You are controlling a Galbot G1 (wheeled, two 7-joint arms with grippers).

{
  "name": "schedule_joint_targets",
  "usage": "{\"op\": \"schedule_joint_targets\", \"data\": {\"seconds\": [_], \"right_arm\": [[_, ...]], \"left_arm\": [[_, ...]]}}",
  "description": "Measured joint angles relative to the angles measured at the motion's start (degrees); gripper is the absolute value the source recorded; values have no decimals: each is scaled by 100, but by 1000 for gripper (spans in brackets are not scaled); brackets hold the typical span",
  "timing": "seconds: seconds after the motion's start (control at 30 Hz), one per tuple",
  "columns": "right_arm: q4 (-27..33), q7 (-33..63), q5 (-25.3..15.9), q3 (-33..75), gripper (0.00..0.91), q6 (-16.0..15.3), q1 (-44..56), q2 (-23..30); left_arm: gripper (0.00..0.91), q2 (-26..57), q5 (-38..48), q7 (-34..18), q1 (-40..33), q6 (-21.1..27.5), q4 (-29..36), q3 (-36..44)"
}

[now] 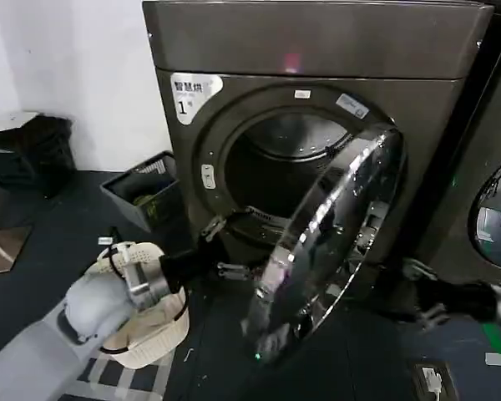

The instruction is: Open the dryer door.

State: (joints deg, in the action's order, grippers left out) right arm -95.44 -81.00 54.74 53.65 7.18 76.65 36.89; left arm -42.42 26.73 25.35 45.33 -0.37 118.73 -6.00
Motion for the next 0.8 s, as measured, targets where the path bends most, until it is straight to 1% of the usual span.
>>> {"op": "schedule_joint_targets", "data": {"seconds": [0.2,0.4,0.6,0.7,0.73,0.8], "right_arm": [[-142,263,23,1385,907,292,1345,404],[-299,376,42,2603,907,634,2369,1093],[-461,797,56,3502,907,1124,3150,1908],[-563,1248,-5,3795,907,1466,3395,2299],[-611,1492,-80,3895,907,1612,3476,2445],[-730,1965,-186,4045,907,1793,3605,2718]], "left_arm": [[907,-155,-37,11,-206,-18,-13,334],[907,-348,-41,73,-469,-113,-154,762],[907,-592,-46,139,-741,-200,-331,1140],[907,-754,-102,155,-878,-258,-457,1307],[907,-804,-134,157,-917,-282,-494,1363],[907,-935,-186,160,-1022,-318,-608,1501]]}}
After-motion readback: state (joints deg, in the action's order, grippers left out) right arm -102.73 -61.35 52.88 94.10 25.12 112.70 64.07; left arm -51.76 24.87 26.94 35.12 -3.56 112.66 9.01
